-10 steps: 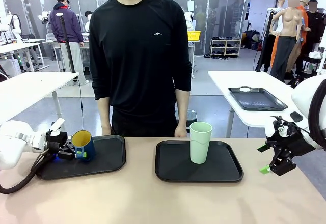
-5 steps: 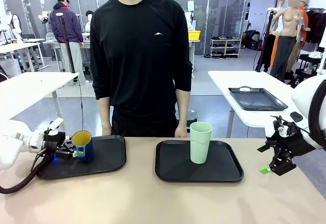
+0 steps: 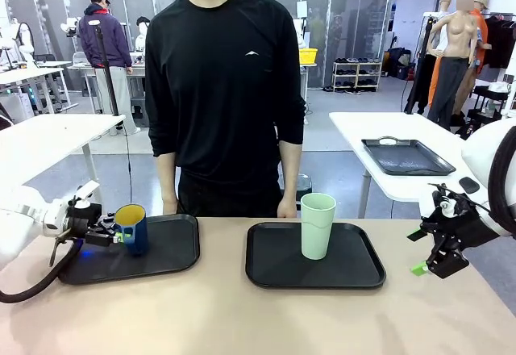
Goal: Sort and store the cups by type.
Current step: Pick up the Handle plastic cup and place it into the empty Flat Tray.
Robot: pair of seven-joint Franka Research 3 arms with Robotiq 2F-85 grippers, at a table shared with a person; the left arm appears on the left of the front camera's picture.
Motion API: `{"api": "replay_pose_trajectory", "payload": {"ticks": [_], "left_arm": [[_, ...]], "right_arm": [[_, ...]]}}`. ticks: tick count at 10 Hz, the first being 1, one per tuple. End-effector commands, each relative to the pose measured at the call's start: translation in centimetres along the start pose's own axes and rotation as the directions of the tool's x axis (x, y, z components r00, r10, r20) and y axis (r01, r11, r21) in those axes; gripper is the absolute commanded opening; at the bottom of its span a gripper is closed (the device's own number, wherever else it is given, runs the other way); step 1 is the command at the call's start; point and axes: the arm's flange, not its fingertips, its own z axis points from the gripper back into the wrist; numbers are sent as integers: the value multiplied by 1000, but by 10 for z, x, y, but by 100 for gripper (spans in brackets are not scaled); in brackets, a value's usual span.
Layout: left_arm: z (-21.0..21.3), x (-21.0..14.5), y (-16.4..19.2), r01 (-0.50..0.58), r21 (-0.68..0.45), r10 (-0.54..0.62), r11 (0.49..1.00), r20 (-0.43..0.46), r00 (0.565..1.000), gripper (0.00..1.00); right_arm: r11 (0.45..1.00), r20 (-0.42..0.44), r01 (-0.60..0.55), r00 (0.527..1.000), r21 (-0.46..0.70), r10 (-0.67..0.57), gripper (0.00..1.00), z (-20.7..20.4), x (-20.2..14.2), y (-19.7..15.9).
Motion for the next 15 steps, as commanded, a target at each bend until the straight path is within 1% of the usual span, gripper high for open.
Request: {"api": "replay_pose_trajectory", "payload": {"ticks": [1, 5, 7, 11, 13, 15], "left_arm": [[1, 6, -6, -25, 31, 25, 999, -19, 999, 100], [14, 8, -5, -26, 86, 29, 996, -37, 999, 100], [20, 5, -7, -30, 94, 33, 995, -37, 999, 100], [49, -5, -27, -29, 154, 30, 988, -4, 1000, 100], [65, -2, -39, -15, 190, 14, 982, 5, 1000, 100], [79, 4, -49, 5, 216, -12, 976, 34, 999, 100]], "right_arm": [[1000, -3, -3, 1000, 5, 3, 100, 0, 1, -1], [1000, -3, -3, 1000, 5, 3, 100, 0, 1, -1], [1000, -3, -3, 1000, 5, 3, 100, 0, 1, -1], [1000, -3, -3, 1000, 5, 3, 100, 0, 1, -1], [1000, -3, -3, 1000, 5, 3, 100, 0, 1, -1], [1000, -3, -3, 1000, 5, 3, 100, 0, 1, -1]]}}
